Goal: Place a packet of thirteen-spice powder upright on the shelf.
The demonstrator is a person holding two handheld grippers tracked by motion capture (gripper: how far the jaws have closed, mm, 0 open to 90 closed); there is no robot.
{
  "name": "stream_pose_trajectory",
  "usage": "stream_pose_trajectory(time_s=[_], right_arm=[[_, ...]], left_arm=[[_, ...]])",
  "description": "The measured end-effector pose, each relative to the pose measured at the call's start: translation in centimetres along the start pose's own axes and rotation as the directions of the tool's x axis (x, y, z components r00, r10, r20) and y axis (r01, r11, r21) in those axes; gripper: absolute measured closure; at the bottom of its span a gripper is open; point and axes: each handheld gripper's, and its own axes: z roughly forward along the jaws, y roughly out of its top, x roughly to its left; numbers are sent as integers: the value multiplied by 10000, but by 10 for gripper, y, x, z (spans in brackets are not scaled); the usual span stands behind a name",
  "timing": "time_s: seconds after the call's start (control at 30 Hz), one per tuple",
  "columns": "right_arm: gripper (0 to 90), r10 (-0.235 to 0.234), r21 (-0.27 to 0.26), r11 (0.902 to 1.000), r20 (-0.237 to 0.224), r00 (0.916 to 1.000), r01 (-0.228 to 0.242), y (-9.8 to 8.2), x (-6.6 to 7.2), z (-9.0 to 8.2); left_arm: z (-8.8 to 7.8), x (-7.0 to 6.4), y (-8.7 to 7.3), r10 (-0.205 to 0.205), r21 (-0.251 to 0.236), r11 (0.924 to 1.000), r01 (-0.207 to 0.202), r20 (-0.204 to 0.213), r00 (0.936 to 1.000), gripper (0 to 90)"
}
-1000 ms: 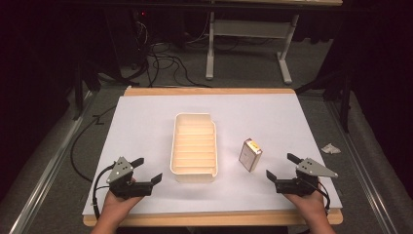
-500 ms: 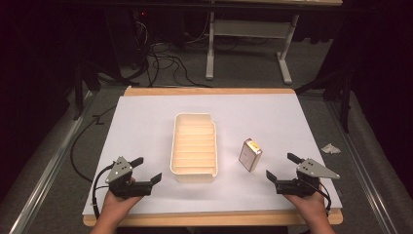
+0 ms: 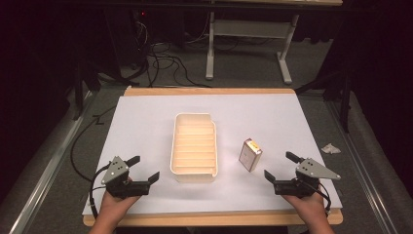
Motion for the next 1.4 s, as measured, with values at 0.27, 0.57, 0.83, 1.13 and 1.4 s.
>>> stream_pose_trajectory(time_s=[0.27, 0.57, 0.83, 1.13, 1.4], right_arm=[[0, 166, -20, 9999, 26, 9999, -166, 9, -1, 4], [0, 237, 104, 9997, -161, 9996, -235, 30, -4, 21], [9, 346, 4, 9994, -388, 9986, -346, 47, -1, 34], [31, 531, -50, 9986, -615, 9967, -535, 55, 3, 51], [92, 749, 462, 9963, -669, 9949, -719, 29, 3, 68]], left_arm=[[0, -1, 0, 2, -49, 10000, -2, -75, 10000, 58], [6, 0, -1, 109, 62, 9999, -109, -31, 9999, 62], [8, -2, -2, 71, 129, 9999, -72, 61, 10000, 73], [8, -3, -4, 177, 344, 9992, -182, 144, 9997, 81], [10, -3, -7, 270, 537, 9982, -281, 219, 9994, 82]])
